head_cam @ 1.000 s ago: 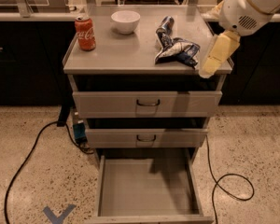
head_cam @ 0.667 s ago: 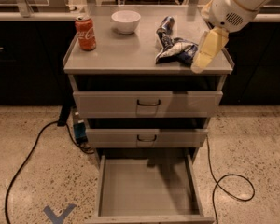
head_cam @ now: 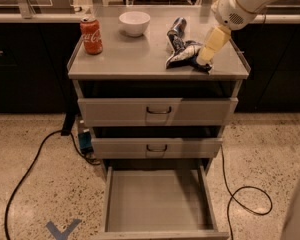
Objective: Place blue chip bag into bottom drawer
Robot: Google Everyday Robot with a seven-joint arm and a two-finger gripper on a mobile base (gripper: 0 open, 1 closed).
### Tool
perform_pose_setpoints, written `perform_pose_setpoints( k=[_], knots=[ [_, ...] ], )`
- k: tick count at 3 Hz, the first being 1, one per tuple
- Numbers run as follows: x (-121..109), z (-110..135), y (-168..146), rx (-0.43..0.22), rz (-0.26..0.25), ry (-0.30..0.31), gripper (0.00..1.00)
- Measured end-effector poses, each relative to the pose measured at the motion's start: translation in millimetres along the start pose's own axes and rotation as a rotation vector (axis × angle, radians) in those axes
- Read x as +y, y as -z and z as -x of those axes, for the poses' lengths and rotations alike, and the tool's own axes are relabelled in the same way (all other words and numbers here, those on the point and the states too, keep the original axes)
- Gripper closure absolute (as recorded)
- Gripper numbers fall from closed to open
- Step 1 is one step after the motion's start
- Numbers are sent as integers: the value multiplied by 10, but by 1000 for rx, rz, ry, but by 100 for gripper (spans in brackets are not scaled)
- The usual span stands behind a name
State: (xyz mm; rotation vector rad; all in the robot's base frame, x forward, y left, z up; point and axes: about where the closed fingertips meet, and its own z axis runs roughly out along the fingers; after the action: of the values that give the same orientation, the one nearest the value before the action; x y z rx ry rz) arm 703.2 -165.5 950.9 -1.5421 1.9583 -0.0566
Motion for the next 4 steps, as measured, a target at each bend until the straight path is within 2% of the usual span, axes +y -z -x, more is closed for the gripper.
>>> perform_pose_setpoints(
  k=[1,2,4],
  knots=[
    [-228,-149,-203,-96,-13,-95,0],
    [-347,-242,-419,-182,7,-173,0],
    [-360,-280,-503,-193,-1,-186,0]
  ],
)
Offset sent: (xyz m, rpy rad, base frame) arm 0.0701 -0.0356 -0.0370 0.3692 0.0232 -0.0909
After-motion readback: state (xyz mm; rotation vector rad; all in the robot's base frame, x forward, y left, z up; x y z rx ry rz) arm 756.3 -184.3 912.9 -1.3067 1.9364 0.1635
